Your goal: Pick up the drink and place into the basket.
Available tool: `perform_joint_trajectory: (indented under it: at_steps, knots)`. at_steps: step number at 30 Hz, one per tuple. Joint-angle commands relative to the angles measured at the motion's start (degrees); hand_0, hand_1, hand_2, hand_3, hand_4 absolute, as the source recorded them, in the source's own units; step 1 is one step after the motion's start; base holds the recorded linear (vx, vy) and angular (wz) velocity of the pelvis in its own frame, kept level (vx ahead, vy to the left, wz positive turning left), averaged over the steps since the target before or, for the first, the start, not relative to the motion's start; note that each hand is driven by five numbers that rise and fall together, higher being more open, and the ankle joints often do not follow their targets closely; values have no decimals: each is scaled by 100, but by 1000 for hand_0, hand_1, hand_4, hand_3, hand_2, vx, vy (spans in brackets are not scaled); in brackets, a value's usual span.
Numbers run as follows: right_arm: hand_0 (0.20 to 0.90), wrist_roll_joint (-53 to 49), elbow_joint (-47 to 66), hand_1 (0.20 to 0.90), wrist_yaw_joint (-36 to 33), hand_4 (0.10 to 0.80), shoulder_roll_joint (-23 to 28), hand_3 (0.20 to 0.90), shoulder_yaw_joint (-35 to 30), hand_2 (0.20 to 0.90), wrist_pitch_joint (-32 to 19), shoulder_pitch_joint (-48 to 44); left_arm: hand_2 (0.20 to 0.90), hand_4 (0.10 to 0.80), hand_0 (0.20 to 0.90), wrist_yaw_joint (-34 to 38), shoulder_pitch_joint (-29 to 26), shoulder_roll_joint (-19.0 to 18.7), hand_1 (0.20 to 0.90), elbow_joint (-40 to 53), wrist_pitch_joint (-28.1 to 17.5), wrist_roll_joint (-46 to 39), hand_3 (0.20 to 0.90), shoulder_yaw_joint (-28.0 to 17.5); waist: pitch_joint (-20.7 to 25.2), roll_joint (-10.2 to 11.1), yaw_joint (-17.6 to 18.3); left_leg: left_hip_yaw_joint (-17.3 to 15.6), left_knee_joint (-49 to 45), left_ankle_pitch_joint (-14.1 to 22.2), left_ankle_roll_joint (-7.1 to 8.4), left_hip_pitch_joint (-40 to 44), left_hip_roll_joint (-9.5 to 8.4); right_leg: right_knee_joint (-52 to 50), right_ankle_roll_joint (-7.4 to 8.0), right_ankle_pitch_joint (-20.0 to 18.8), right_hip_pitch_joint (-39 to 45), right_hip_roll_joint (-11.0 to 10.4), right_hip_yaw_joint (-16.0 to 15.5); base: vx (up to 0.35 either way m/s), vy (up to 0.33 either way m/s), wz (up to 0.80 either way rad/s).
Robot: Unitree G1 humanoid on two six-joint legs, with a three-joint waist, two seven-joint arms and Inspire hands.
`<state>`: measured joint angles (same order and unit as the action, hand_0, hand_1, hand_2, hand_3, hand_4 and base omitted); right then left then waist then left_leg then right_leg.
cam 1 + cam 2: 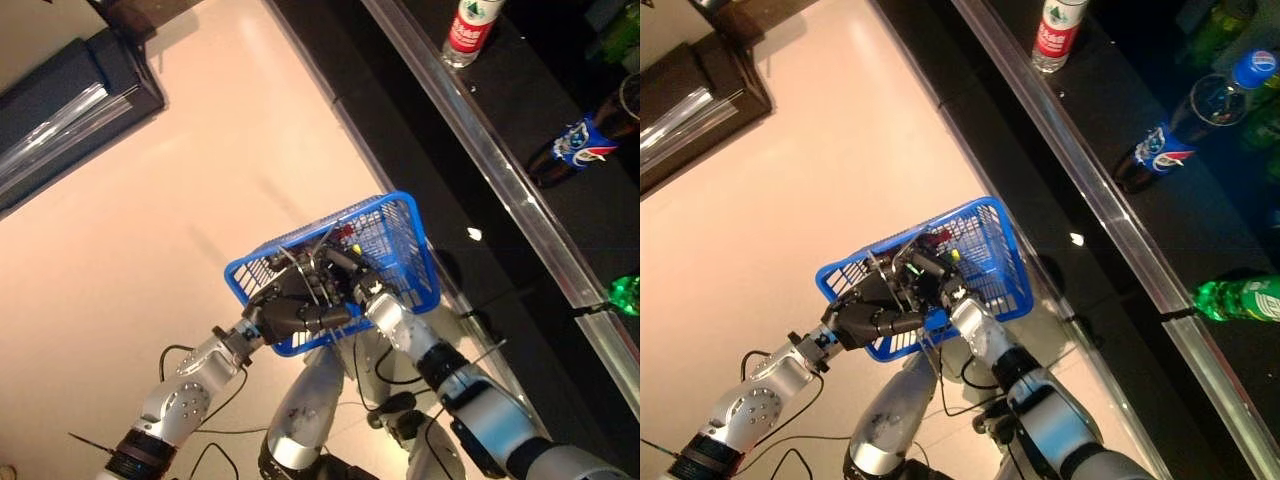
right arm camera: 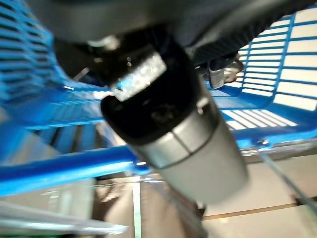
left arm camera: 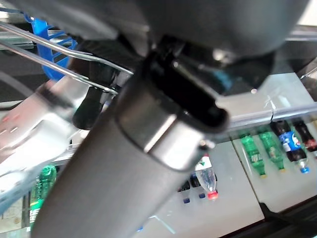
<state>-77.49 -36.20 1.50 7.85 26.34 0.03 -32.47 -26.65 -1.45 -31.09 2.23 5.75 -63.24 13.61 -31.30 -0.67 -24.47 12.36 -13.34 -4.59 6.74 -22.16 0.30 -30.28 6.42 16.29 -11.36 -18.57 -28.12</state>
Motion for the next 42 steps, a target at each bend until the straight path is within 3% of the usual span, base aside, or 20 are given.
perform_joint_trajectory:
  at_steps: [1, 6, 12, 19, 21, 24, 28, 29, 31, 34, 37, 42]
  knots:
    - [900, 496, 990, 900, 43, 800, 1, 900, -156, 900, -248, 0, 300, 100, 300, -1327, -468, 670, 300, 2399, -1477, -707, 200, -410, 150, -89, 251, -371, -137, 73, -338, 120, 219, 568, -93, -1312, -16, -119, 268, -8, -19, -24]
    - [900, 905, 1995, 900, 176, 800, 237, 900, -221, 900, -204, 994, 300, 100, 300, -592, -230, 607, 300, 2039, -2031, -21, 200, -622, 150, 97, 508, -526, -22, 87, -343, 419, 343, 763, -70, -1345, 196, -8, 394, -6, -43, -18]
    - [900, 1319, 2933, 900, 415, 800, 622, 900, -381, 900, -154, 1838, 300, 100, 300, -319, 209, 559, 300, 1554, -2238, -59, 200, -927, 414, 261, 724, -666, 195, 81, -290, 717, 472, 1122, -25, -1405, 437, 148, 517, 8, -39, -21]
    - [900, 1406, 3250, 900, 842, 800, 783, 900, -604, 900, -74, 2503, 300, 100, 300, 90, 540, 751, 300, 845, -2287, -67, 200, -1094, 851, 392, 1005, -877, 508, 36, -222, 1109, 620, 1618, 31, -1502, 756, 337, 726, 27, -17, -17]
    - [900, 1415, 3340, 900, 1274, 800, 821, 900, -615, 900, 192, 2833, 300, 100, 300, 688, 669, 834, 300, 207, -2607, 391, 200, -1146, 1103, 416, 1163, -1030, 694, 7, -193, 1305, 687, 1876, 80, -1583, 892, 382, 868, 19, -18, -20]
    - [900, 1605, 3401, 900, 1400, 800, 895, 900, -602, 900, 344, 3085, 300, 100, 300, 1437, 774, 860, 300, -352, -2756, 842, 200, -1270, 1349, 432, 1291, -1198, 861, -35, -168, 1475, 763, 2085, 132, -1660, 1003, 393, 979, 25, -27, -35]
    - [900, 1884, 3090, 900, 1448, 800, 796, 900, -726, 900, 522, 3345, 300, 100, 300, 2202, 915, 1059, 300, -1194, -2614, 974, 200, -1553, 1682, 450, 1428, -1404, 1120, -98, -128, 1690, 852, 2359, 194, -1745, 1174, 390, 1051, 65, -21, -36]
    - [900, 2285, 2750, 900, 1414, 800, 653, 900, -787, 900, 572, 3538, 300, 100, 300, 2611, 1001, 1231, 300, -1869, -2528, 1007, 200, -1755, 1931, 444, 1538, -1533, 1325, -149, -99, 1861, 908, 2523, 233, -1784, 1306, 390, 1071, 85, -11, -20]
    - [900, 2508, 2558, 900, 1315, 800, 613, 900, -814, 900, 581, 3626, 300, 100, 300, 2726, 1037, 1336, 300, -2145, -2366, 842, 200, -1848, 2052, 442, 1586, -1592, 1433, -181, -78, 1937, 941, 2626, 249, -1807, 1379, 401, 1069, 81, -29, -16]
    - [900, 3169, 1784, 900, 977, 800, 512, 900, -916, 900, 727, 3737, 300, 100, 300, 3268, 939, 1656, 300, -3566, -2349, 898, 200, -2126, 2330, 403, 1771, -1733, 1637, -192, -42, 2168, 990, 2819, 271, -1843, 1542, 416, 1115, 55, -27, -28]
    - [900, 3521, 1022, 900, 794, 800, 538, 900, -1007, 900, 821, 3734, 300, 100, 300, 3482, 849, 1743, 300, -4497, -2163, 432, 200, -2321, 2493, 350, 1904, -1836, 1715, -175, -7, 2315, 1040, 2964, 283, -1895, 1631, 405, 1157, 36, 1, -20]
    - [900, 4436, -839, 900, 449, 800, 484, 900, -1332, 900, 537, 3532, 300, 100, 300, 3387, 664, 1864, 300, -5747, -1925, -222, 200, -2717, 2699, 283, 2023, -1959, 1803, -134, 52, 2456, 1108, 3245, 329, -2024, 1737, 379, 1171, 30, -11, -21]
